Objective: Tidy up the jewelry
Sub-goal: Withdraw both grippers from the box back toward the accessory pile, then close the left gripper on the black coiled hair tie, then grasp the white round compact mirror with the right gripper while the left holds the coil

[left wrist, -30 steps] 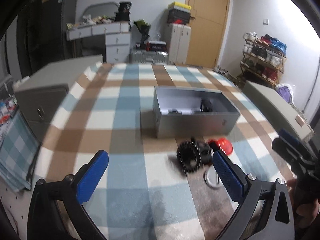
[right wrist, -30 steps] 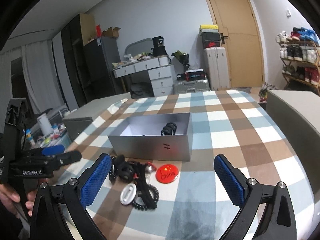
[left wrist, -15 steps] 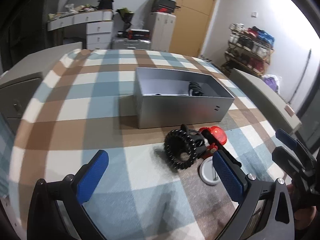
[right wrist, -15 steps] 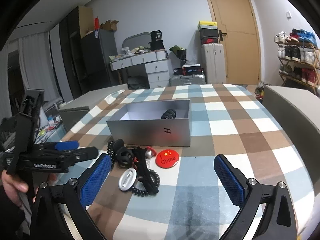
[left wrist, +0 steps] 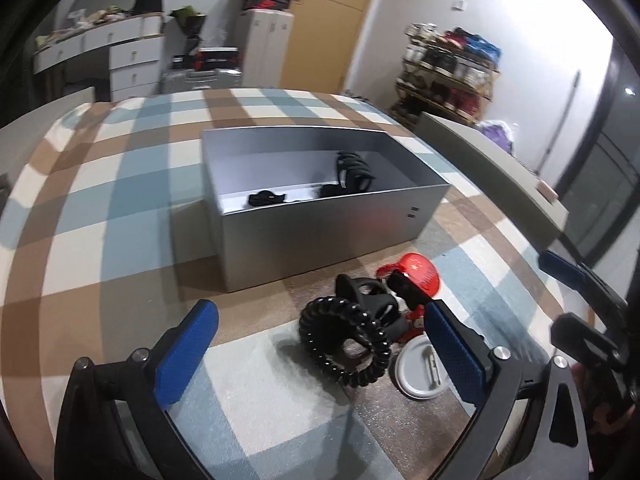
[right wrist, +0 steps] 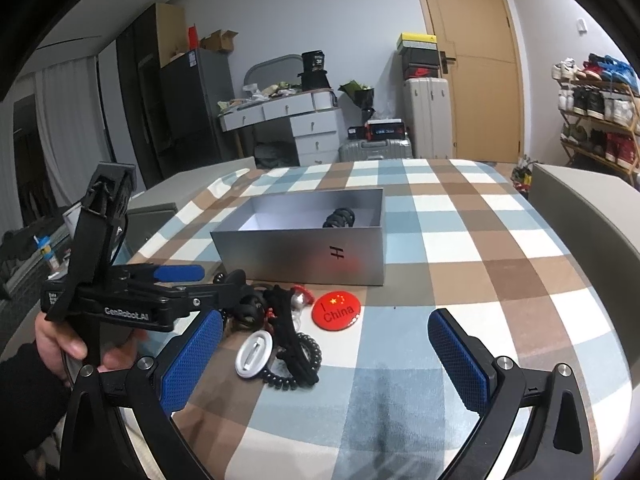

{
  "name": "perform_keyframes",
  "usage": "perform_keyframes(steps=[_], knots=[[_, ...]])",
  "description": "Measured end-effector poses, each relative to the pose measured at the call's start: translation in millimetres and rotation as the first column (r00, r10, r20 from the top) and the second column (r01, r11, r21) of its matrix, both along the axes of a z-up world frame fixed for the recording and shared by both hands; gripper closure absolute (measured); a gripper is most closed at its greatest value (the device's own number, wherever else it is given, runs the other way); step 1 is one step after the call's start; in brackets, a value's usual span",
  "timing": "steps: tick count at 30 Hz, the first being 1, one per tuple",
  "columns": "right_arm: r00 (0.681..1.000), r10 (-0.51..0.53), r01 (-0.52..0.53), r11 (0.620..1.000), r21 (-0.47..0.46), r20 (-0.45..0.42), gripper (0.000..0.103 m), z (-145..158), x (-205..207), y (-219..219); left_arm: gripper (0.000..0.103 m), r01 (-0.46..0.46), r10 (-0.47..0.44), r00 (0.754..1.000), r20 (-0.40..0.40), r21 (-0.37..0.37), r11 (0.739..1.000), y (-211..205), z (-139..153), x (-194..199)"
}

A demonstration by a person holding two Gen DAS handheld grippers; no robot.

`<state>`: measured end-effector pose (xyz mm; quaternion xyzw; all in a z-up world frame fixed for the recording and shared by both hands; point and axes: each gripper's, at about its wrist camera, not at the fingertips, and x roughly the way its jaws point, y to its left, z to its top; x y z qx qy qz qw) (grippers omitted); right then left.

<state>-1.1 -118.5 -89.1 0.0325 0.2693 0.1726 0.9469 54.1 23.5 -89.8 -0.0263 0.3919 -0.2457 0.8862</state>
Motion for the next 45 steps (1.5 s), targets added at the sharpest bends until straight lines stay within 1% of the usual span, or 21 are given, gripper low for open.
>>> perform_keyframes(steps=[3, 5, 7, 9, 10, 12, 13, 14, 15, 18, 24, 29, 33, 36, 40, 42, 45], knots=[[1.0, 0.004, -0.003, 1.0, 0.01, -0.011, 0.0, -0.4, 2.2, 0.5, 0.012, 0.049, -0.049, 0.999, -0.009, -0.01, 0.999, 0.5, -1.0, -1.9], [1.0, 0.005, -0.004, 1.0, 0.01, -0.013, 0.0, -0.5, 2.7, 1.5, 0.014, 0.08, -0.08, 0.997, -0.016, -0.008, 0.997, -0.5, -2.2, -2.8], [1.0, 0.008, -0.008, 1.0, 0.007, -0.017, 0.0, -0.7, 3.7, 3.3, 0.021, 0.1, -0.1, 0.995, -0.012, -0.004, 0.995, -1.1, -1.9, -2.1], [1.0, 0.012, -0.012, 1.0, 0.0, -0.02, 0.0, -0.2, 3.8, 5.8, 0.032, 0.116, -0.116, 0.993, -0.009, -0.009, 0.993, -1.3, -1.9, -1.7], [1.0, 0.015, -0.015, 1.0, -0.003, -0.017, 0.0, 0.5, 3.2, 7.0, 0.033, 0.119, -0.119, 0.993, -0.012, -0.008, 0.993, -1.9, -2.7, -1.3], [1.0, 0.02, -0.02, 1.0, -0.009, -0.01, 0.0, 2.4, 1.3, 8.7, 0.048, 0.128, -0.128, 0.992, -0.009, -0.017, 0.992, -1.8, -2.4, -1.5], [1.0, 0.021, -0.021, 1.0, -0.012, -0.008, 0.0, 3.0, 1.1, 9.3, 0.05, 0.13, -0.13, 0.991, -0.008, -0.021, 0.991, -1.6, -2.4, -1.5], [1.0, 0.021, -0.021, 1.0, -0.016, -0.005, 0.0, 4.1, 0.4, 9.8, 0.057, 0.125, -0.125, 0.992, -0.006, -0.023, 0.992, -0.8, -2.4, -1.9], [1.0, 0.021, -0.022, 1.0, -0.018, -0.004, 0.0, 4.5, 0.5, 10.1, 0.066, 0.115, -0.115, 0.993, 0.007, -0.029, 0.993, 0.9, -1.2, -2.5], [1.0, 0.017, -0.017, 1.0, -0.02, -0.003, 0.0, 6.1, -0.3, 9.0, 0.067, 0.085, -0.084, 0.996, 0.032, -0.03, 0.996, 4.5, 0.8, -4.5], [1.0, 0.01, -0.01, 1.0, -0.009, -0.012, 0.0, 7.8, 1.6, 6.5, 0.068, 0.085, -0.085, 0.996, 0.04, -0.012, 0.996, 2.9, 0.4, -5.6], [1.0, 0.009, -0.009, 1.0, -0.005, -0.007, 0.0, 9.3, 0.4, 1.1, 0.068, 0.04, -0.04, 0.997, 0.062, 0.004, 0.999, 11.7, 1.8, -14.5], [0.997, 0.043, -0.038, 0.997, 0.06, -0.069, 0.0, 2.1, 5.0, -8.1, 0.069, -0.001, 0.0, 0.997, 0.074, 0.017, 1.0, 19.1, 2.9, -23.7], [0.993, 0.061, -0.053, 0.995, 0.08, -0.097, 0.0, -4.5, 6.9, -10.6, 0.069, -0.028, 0.026, 0.997, 0.075, 0.019, 0.999, 22.1, 4.6, -29.1], [0.986, 0.103, -0.092, 0.992, 0.089, -0.132, 0.0, -13.4, 8.8, -6.0, 0.071, -0.048, 0.048, 0.998, 0.045, 0.002, 0.999, 24.0, 6.5, -31.9], [0.982, 0.129, -0.119, 0.99, 0.082, -0.138, 0.005, -16.8, 7.6, -1.6, 0.072, -0.047, 0.047, 0.998, 0.045, 0.003, 0.999, 22.1, 8.8, -34.2], [0.979, 0.15, -0.142, 0.988, 0.065, -0.137, 0.01, -22.0, 7.2, 4.2, 0.072, -0.039, 0.038, 0.997, 0.062, 0.017, 0.999, 16.9, 13.8, -38.2]])
